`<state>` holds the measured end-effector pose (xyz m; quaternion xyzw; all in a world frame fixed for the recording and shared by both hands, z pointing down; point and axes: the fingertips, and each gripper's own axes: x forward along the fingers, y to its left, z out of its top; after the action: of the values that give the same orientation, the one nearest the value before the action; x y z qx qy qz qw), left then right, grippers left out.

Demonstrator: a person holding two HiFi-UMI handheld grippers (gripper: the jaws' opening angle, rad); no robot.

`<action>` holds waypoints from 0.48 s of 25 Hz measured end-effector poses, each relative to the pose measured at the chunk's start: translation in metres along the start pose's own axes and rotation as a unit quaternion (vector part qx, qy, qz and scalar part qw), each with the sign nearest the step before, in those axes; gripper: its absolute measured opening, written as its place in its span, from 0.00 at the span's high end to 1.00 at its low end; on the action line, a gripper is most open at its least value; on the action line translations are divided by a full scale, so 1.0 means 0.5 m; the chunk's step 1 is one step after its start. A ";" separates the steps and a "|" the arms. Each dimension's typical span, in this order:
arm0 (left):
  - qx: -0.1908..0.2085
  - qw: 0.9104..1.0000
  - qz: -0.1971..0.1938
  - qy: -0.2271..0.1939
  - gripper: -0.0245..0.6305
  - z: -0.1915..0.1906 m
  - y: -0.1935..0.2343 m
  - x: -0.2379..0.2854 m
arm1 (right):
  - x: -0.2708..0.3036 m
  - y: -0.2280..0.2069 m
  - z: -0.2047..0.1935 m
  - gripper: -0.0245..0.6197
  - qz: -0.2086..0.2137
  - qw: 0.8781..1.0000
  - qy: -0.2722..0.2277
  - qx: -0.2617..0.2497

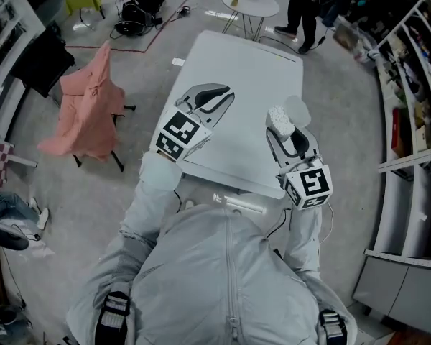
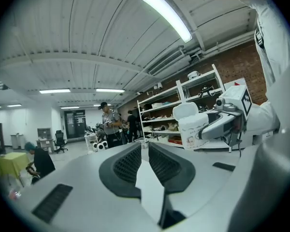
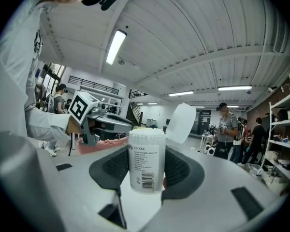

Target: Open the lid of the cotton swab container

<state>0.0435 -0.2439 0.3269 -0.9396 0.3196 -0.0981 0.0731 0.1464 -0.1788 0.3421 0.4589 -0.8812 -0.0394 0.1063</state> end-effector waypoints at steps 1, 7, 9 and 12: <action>0.001 1.000 0.004 -0.006 0.87 0.005 -0.002 -0.005 | -0.003 -0.004 0.008 0.63 -0.002 1.000 -0.003 0.000; -0.010 0.999 0.032 -0.030 0.89 0.015 -0.003 -0.039 | -0.013 -0.015 0.040 0.63 -0.015 1.000 -0.016 0.002; -0.017 0.998 0.044 -0.035 0.90 0.015 0.004 -0.049 | -0.014 -0.020 0.045 0.63 -0.019 1.000 -0.020 0.002; -0.019 0.997 0.064 -0.034 0.92 0.010 0.015 -0.063 | -0.018 -0.024 0.053 0.63 -0.026 0.999 -0.026 0.007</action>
<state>0.0158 -0.2300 0.3161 -0.9213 0.3779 -0.0556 0.0724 0.1548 -0.1791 0.3128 0.4811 -0.8718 -0.0476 0.0790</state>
